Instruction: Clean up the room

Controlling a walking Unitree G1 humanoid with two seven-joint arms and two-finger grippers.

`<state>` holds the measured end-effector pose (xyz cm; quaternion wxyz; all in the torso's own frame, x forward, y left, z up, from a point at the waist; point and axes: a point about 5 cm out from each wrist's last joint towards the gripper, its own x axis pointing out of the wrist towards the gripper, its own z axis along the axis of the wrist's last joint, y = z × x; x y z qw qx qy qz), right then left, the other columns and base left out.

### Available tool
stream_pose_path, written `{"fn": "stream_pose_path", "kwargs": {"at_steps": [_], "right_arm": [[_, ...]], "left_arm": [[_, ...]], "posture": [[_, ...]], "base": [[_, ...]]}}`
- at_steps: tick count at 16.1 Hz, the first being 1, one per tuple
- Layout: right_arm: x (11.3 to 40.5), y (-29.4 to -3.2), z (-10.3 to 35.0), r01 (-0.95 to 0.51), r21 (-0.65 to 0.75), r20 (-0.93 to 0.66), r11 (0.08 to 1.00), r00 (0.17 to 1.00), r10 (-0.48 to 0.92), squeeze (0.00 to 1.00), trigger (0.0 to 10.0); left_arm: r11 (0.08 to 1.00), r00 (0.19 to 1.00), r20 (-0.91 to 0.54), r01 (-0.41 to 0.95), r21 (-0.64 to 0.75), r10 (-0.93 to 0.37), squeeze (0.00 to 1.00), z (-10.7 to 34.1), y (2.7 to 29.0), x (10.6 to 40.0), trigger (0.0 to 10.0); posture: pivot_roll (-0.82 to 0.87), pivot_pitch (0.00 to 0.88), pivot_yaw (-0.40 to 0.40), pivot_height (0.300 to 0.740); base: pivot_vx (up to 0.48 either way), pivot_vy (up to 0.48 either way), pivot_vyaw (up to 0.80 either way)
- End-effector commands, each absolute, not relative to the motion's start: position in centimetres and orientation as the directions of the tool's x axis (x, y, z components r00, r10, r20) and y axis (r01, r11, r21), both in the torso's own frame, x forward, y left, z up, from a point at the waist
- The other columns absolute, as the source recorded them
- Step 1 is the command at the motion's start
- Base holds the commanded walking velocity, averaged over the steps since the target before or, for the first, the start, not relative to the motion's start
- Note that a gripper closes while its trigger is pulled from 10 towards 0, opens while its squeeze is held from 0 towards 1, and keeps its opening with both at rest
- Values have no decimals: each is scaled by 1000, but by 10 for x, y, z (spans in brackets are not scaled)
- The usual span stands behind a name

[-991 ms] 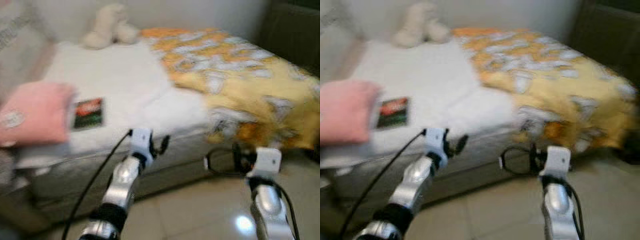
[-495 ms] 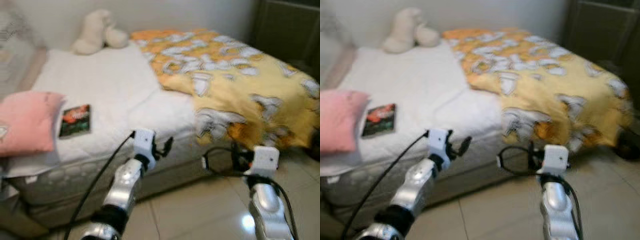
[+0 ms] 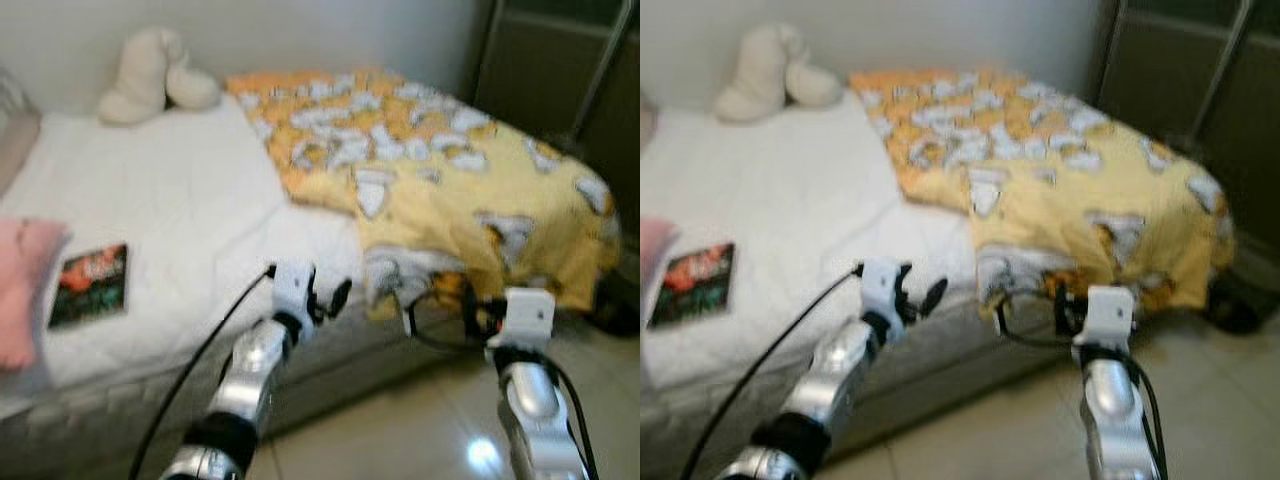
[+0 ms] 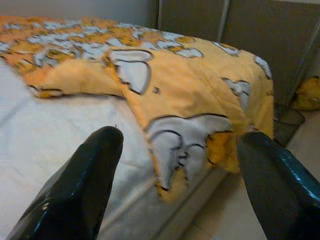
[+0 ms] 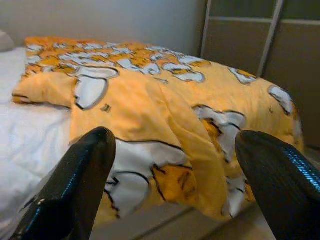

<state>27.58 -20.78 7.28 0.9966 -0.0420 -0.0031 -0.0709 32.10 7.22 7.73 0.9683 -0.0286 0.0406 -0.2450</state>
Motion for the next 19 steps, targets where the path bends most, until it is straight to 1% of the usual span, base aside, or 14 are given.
{"fn": "stream_pose_path", "kwargs": {"at_steps": [1,3,13,15,16,17,18,19], "right_arm": [[278,-198,75,113,-109,26,988,993,-111,0,10000],[278,-195,73,111,-105,16,988,994,-109,0,10000],[274,-197,70,125,-98,2,987,992,-125,0,10000],[270,-197,69,119,-91,-3,989,993,-120,0,10000],[266,-196,68,106,-83,-8,991,994,-107,0,10000],[252,-195,63,72,-73,-36,995,997,-75,0,10000],[242,-196,60,53,-75,-51,996,997,-57,0,10000],[229,-198,54,16,-105,-82,994,996,-25,0,10000]], "left_arm": [[887,885,-61,459,-59,-462,0,78,81,322,10000],[885,883,-61,462,-62,-465,0,78,81,323,10000],[883,880,-77,466,-53,-469,0,78,83,324,10000],[908,899,-130,418,-36,-419,0,68,90,323,10000],[936,917,-191,347,-53,-351,0,57,98,324,10000],[957,923,-255,278,-77,-289,0,46,101,325,10000],[961,925,-259,264,-81,-276,0,45,97,326,10000],[967,933,-255,244,-68,-253,0,47,92,329,10000]], "posture": [[52,0,52,740],[51,0,55,740],[49,0,67,740],[43,0,63,740],[41,0,56,740],[22,78,19,740],[1,108,-2,740],[-23,140,-22,740]], "base": [[465,0,0],[465,0,0],[465,0,-783],[472,0,0],[0,0,0],[0,0,0],[0,0,0],[0,0,0]]}}
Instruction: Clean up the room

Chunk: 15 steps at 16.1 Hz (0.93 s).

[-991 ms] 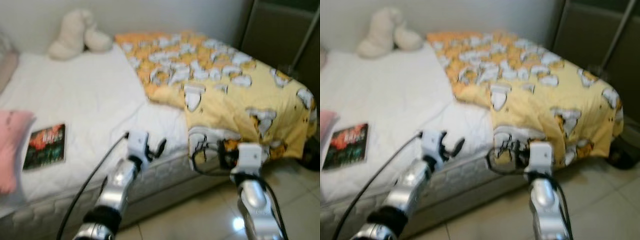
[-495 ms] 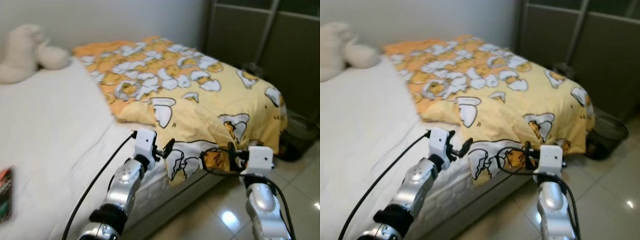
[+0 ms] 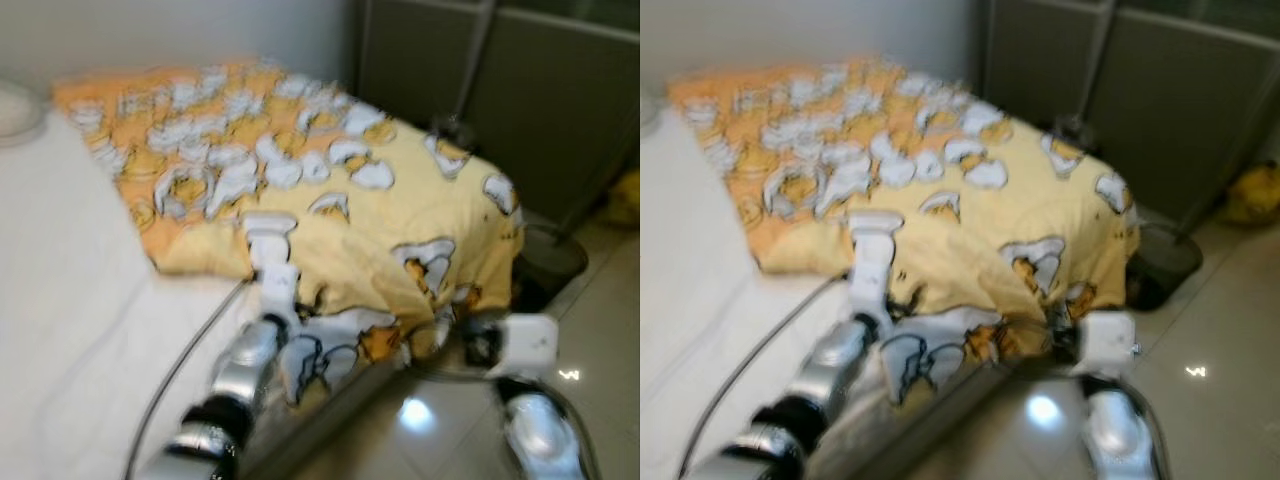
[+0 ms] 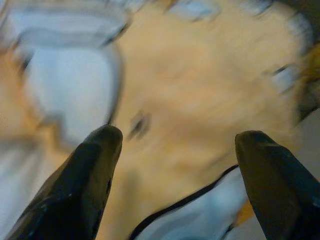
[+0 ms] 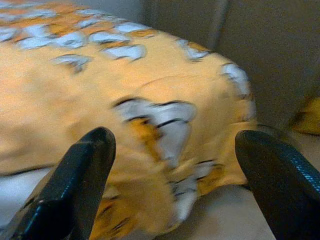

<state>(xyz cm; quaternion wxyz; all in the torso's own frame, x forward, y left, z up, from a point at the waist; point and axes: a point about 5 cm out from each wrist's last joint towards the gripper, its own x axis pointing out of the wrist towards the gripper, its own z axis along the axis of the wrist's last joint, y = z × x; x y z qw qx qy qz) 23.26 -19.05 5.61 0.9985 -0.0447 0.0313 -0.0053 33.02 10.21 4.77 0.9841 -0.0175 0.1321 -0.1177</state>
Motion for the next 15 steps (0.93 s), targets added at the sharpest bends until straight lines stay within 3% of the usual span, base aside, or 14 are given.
{"fn": "stream_pose_path", "kwargs": {"at_steps": [1,3,4,6,8,10,12,15], "right_arm": [[210,-202,48,-24,-140,-121,990,993,7,0,10000],[188,-207,44,-73,-188,-164,979,986,42,0,10000],[171,-209,45,-111,-223,-193,968,979,68,0,10000],[158,-207,50,-148,-249,-208,957,973,96,0,10000],[152,-206,51,-163,-238,-228,957,968,108,0,10000],[142,-206,53,-194,-236,-259,952,957,131,0,10000],[137,-203,57,-223,-224,-265,949,951,161,0,10000],[137,-194,57,-296,-193,-277,935,931,238,0,10000]], "left_arm": [[975,948,-228,212,-60,-220,0,54,86,333,10000],[985,969,-175,168,-43,-173,0,65,83,339,10000],[998,993,-105,59,-2,-59,0,76,92,346,10000],[1000,998,-68,-2,-13,1,0,76,98,343,10000],[1000,997,-73,-18,25,19,0,66,98,336,10000],[974,983,-23,-178,141,183,0,62,116,329,10000],[947,958,39,-287,147,284,0,66,130,326,10000],[932,945,32,-326,155,325,0,63,137,323,10000]], "posture": [[-63,196,-51,740],[-109,242,-82,740],[-152,292,-110,740],[-162,331,-137,740],[-165,361,-154,740],[-164,394,-178,740],[-158,415,-194,740],[-148,432,-201,740]], "base": [[0,0,0],[0,0,0],[0,0,0],[0,0,0],[0,0,0],[0,0,0],[0,0,0],[0,0,0]]}}
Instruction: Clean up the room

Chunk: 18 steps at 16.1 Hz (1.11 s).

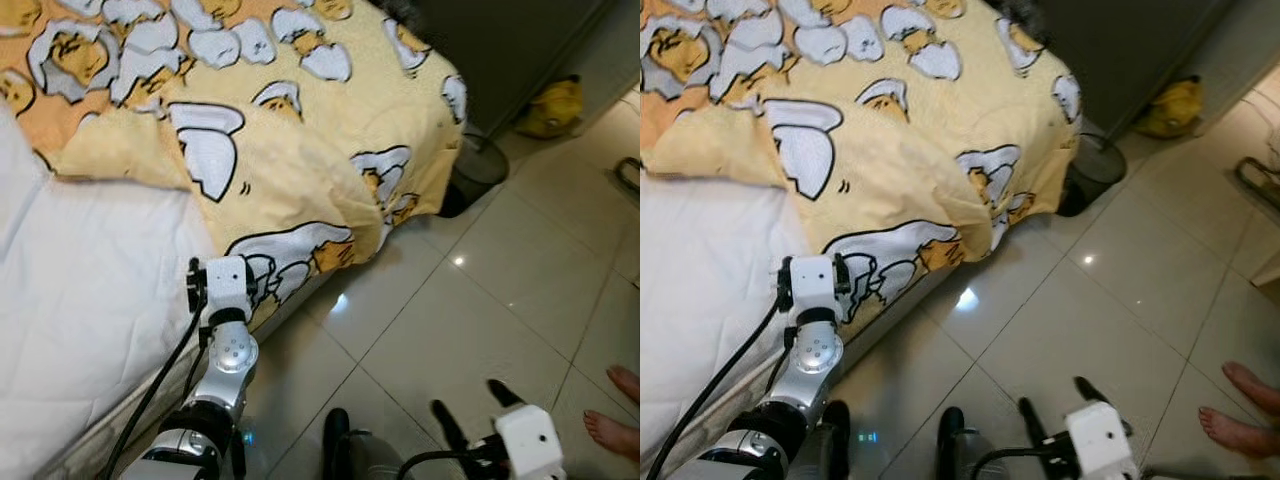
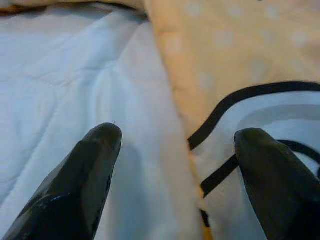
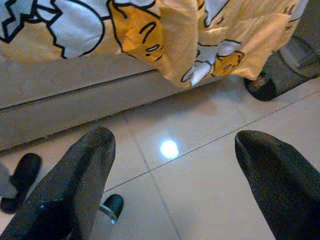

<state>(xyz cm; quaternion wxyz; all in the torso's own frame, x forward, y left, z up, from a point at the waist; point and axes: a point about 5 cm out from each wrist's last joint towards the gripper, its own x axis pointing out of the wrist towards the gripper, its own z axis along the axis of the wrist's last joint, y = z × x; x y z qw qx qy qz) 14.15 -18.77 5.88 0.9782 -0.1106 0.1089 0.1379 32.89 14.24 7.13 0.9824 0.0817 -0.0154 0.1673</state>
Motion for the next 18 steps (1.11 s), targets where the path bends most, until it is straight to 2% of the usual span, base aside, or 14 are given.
{"fn": "stream_pose_path", "kwargs": {"at_steps": [1,3,5,6,8,9,10,14,18], "right_arm": [[138,-195,58,-296,-194,-279,935,931,236,0,10000],[139,-196,58,-294,-198,-283,935,931,232,0,10000],[140,-197,59,-292,-200,-284,935,931,230,0,10000],[141,-197,59,-286,-196,-282,938,932,226,0,10000],[142,-194,61,-285,-187,-279,940,933,227,0,10000],[143,-192,60,-288,-180,-279,940,932,232,0,10000],[144,-190,59,-290,-174,-280,941,931,235,0,10000],[151,-185,57,-291,-158,-282,943,929,240,0,10000],[155,-184,53,-286,-132,-291,949,926,239,0,10000]], "left_arm": [[946,954,14,-298,130,298,0,62,132,324,10000],[961,964,-8,-263,87,265,0,62,124,325,10000],[957,961,-84,-249,149,263,0,53,121,325,10000],[961,955,-130,-252,117,266,0,51,122,327,10000],[983,976,-121,-173,65,180,0,62,105,336,10000],[990,976,-177,-116,78,128,0,57,97,335,1490],[994,962,-253,-90,67,104,0,47,95,332,0],[988,912,-381,-152,31,152,0,30,111,325,0],[998,917,-395,-38,49,54,0,26,106,323,0]], "posture": [[-148,434,-202,740],[-148,436,-200,740],[-150,446,-189,740],[-159,452,-192,740],[-175,456,-197,740],[-163,456,-185,740],[-163,456,-183,740],[-162,445,-169,740],[-133,437,-159,740]], "base": [[0,0,0],[0,0,0],[0,0,0],[0,0,0],[0,0,0],[0,0,0],[0,0,0],[0,0,0],[0,0,0]]}}
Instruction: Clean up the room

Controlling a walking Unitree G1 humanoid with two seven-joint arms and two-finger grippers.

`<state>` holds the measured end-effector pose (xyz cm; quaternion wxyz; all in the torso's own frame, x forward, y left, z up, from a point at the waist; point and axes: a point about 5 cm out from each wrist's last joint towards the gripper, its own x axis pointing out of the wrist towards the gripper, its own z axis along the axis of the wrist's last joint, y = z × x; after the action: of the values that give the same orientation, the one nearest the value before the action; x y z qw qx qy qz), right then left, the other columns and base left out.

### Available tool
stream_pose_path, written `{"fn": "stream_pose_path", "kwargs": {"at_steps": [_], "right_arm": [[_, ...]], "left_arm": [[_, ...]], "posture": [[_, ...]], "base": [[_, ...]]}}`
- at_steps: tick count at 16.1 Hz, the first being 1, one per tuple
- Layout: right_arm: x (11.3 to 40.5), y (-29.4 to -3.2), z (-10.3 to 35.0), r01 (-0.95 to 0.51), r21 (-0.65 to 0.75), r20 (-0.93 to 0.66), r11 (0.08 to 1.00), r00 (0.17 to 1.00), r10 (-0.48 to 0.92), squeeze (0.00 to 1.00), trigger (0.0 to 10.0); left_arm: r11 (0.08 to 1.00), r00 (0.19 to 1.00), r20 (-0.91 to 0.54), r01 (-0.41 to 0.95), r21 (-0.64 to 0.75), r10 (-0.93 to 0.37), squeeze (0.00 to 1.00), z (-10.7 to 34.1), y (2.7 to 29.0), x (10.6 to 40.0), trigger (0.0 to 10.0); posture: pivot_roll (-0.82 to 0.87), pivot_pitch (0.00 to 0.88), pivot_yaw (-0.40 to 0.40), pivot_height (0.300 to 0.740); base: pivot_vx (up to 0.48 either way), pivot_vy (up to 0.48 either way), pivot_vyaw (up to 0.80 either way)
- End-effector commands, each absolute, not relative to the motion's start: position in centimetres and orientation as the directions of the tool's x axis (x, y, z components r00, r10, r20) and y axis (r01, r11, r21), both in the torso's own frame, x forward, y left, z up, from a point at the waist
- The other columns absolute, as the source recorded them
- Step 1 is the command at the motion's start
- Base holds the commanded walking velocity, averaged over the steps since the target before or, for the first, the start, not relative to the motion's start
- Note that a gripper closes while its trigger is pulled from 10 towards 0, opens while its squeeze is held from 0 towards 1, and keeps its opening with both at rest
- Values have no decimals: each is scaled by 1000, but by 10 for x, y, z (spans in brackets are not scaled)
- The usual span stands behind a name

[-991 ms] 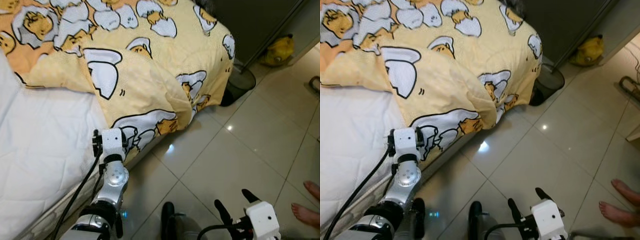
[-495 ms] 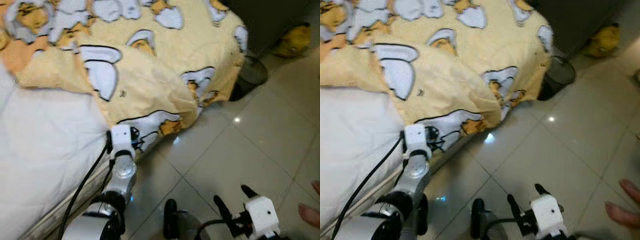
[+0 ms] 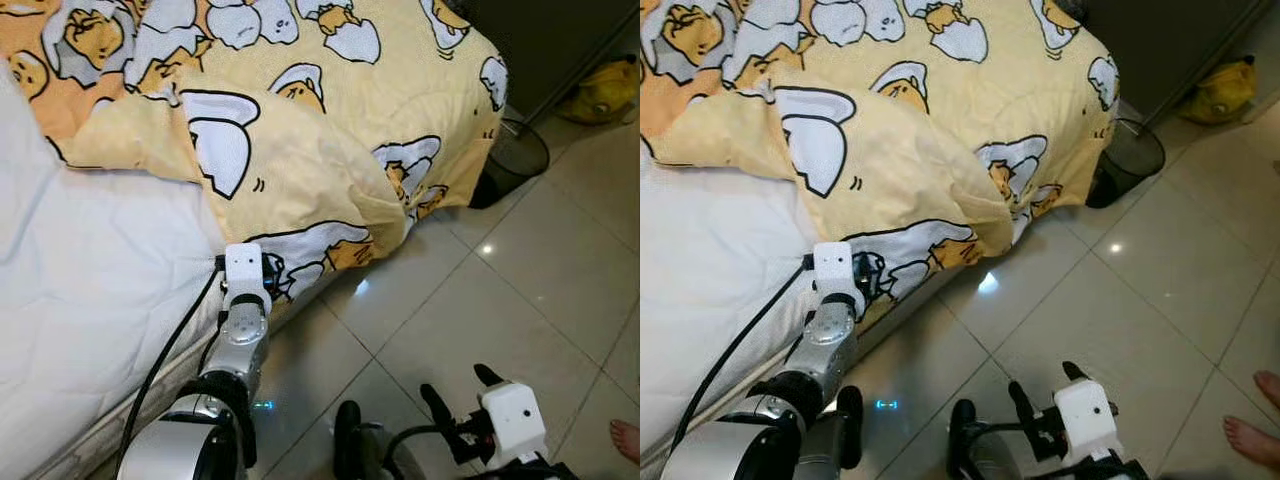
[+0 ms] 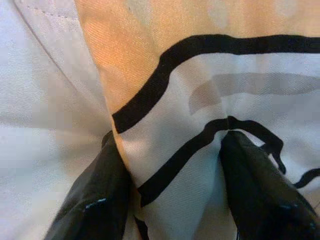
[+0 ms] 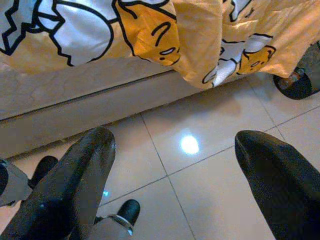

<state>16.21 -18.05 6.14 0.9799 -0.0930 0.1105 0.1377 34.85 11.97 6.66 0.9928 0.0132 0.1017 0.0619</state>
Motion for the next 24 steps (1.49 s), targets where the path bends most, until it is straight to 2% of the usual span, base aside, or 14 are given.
{"fn": "stream_pose_path", "kwargs": {"at_steps": [1,11,15,16,20,21,22,24], "right_arm": [[156,-182,53,-293,-130,-292,947,924,246,0,10000],[169,-179,48,-315,-132,-294,940,918,266,0,10000],[176,-174,44,-318,-123,-289,940,918,272,0,10000],[176,-173,43,-317,-120,-292,941,917,272,0,10000],[176,-174,40,-322,-118,-298,940,914,276,0,10000],[176,-174,39,-327,-116,-301,938,911,280,0,10000],[176,-175,39,-328,-115,-303,937,910,282,0,10000],[177,-173,37,-347,-112,-307,931,903,300,0,10000]], "left_arm": [[998,905,-424,-9,64,35,0,21,104,319,0],[984,877,-475,140,106,-73,0,2,109,303,0],[936,836,-512,316,158,-196,0,-16,114,281,0],[884,795,-540,430,181,-277,0,-29,111,262,0],[789,710,-551,598,144,-438,0,-42,96,235,0],[712,648,-527,694,109,-550,0,-43,85,225,0],[692,629,-521,715,99,-576,0,-42,82,223,0],[546,493,-500,836,47,-712,0,-41,70,212,0]], "posture": [[-128,436,-159,740],[-97,385,-141,740],[-68,367,-111,740],[-62,365,-105,740],[-59,358,-100,740],[-56,358,-103,740],[-55,358,-104,740],[-52,355,-106,740]], "base": [[0,0,0],[0,0,0],[0,0,0],[0,0,0],[0,0,0],[0,0,0],[0,0,0],[0,0,0]]}}
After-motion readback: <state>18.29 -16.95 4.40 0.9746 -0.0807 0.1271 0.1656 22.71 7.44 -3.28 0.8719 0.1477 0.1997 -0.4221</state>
